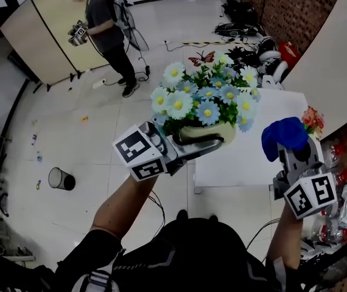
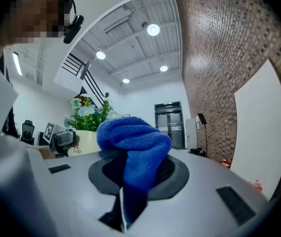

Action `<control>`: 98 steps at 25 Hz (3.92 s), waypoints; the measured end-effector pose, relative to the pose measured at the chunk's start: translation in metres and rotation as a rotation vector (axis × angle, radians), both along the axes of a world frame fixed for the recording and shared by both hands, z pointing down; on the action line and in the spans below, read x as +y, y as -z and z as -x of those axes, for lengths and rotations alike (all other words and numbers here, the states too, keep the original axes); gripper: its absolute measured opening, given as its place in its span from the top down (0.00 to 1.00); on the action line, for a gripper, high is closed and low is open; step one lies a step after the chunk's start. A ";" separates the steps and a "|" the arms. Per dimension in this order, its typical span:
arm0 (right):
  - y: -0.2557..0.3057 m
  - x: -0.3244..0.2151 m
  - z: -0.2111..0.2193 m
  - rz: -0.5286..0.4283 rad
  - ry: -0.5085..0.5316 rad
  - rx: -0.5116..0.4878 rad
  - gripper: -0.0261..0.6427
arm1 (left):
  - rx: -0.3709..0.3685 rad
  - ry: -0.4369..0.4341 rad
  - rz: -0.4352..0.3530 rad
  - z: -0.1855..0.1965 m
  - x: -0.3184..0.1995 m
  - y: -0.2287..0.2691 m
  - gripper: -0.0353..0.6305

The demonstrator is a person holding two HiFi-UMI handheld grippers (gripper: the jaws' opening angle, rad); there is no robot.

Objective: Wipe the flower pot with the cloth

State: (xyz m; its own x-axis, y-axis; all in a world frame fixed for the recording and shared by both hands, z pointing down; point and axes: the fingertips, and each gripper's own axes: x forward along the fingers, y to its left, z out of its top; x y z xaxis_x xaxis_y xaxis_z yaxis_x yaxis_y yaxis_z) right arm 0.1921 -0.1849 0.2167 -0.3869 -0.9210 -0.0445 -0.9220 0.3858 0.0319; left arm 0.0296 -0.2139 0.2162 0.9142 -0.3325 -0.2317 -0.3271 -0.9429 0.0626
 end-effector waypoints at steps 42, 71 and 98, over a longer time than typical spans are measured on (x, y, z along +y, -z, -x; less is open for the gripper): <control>-0.235 -0.023 -0.005 0.190 -0.013 0.101 0.86 | -0.173 -0.125 0.129 -0.033 -0.010 -0.419 0.14; -0.254 -0.036 0.025 0.275 0.020 0.173 0.86 | -0.134 -0.157 -0.036 -0.030 0.008 -0.435 0.13; -0.107 -0.026 0.043 0.184 -0.022 0.102 0.86 | -0.248 -0.055 0.081 0.074 0.033 -0.290 0.13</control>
